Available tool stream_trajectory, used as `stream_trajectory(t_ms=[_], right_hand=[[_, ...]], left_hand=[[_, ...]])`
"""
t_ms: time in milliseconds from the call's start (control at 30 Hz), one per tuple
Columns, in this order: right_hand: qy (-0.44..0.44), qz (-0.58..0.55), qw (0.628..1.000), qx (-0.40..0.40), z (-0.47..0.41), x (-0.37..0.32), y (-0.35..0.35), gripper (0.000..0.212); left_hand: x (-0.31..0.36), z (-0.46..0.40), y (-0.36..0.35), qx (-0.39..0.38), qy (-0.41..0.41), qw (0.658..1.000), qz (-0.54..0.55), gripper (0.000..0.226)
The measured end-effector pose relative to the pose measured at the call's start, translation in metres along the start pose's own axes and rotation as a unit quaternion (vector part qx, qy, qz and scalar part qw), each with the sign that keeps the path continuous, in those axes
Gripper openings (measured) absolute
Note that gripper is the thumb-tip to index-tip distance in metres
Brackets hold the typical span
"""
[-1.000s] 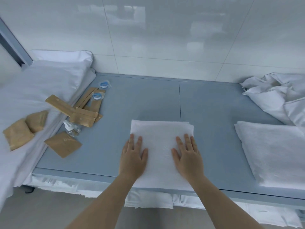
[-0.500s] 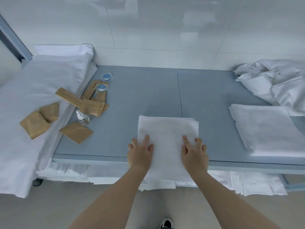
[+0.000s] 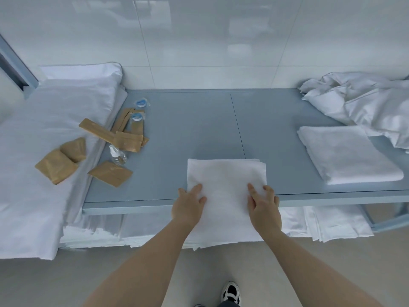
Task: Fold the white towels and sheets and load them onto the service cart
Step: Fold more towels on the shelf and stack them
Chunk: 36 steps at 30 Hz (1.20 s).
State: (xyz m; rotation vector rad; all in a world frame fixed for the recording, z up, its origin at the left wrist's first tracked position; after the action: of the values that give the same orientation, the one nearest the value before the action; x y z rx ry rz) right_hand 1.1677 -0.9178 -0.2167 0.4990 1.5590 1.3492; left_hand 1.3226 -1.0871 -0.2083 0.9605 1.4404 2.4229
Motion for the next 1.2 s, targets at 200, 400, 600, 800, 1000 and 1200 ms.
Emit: stream_trajectory(t_ms=[200, 400, 600, 800, 1000, 1200], right_hand=[[-0.032, -0.074, 0.997, 0.007, 0.020, 0.008, 0.003, 0.041], [-0.049, -0.163, 0.980, -0.103, 0.015, 0.021, 0.011, 0.046], [-0.011, -0.172, 0.973, -0.156, 0.009, 0.029, 0.036, 0.044], [0.012, -0.101, 0.988, -0.113, -0.011, 0.044, 0.068, 0.044], [0.045, -0.115, 0.992, -0.032, -0.045, 0.086, 0.115, 0.044], [0.081, -0.129, 0.987, 0.044, -0.109, 0.156, 0.175, 0.044]], left_hand=[[-0.006, 0.016, 0.001, -0.001, -0.013, 0.999, 0.038, 0.044], [-0.009, 0.018, 0.001, -0.014, -0.029, 0.993, 0.112, 0.044], [0.000, 0.015, 0.007, -0.014, -0.051, 0.983, 0.174, 0.043], [0.045, 0.011, 0.011, 0.029, -0.114, 0.972, 0.202, 0.041], [0.120, 0.004, 0.007, 0.083, -0.169, 0.960, 0.206, 0.043], [0.225, -0.023, -0.017, 0.121, -0.210, 0.948, 0.206, 0.043]])
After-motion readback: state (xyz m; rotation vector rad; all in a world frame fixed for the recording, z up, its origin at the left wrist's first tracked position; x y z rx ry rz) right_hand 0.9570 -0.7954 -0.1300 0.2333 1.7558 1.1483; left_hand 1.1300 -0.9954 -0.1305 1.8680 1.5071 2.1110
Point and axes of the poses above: each hand's wrist, its own z-axis away from the middle knuckle, its own y-axis out of the back of the hand, x = y × z, the point moved 5 cm from there along -z, towards the middle knuckle, and after that the axes turned 2 degrees about -y, right-handed, at the moved point
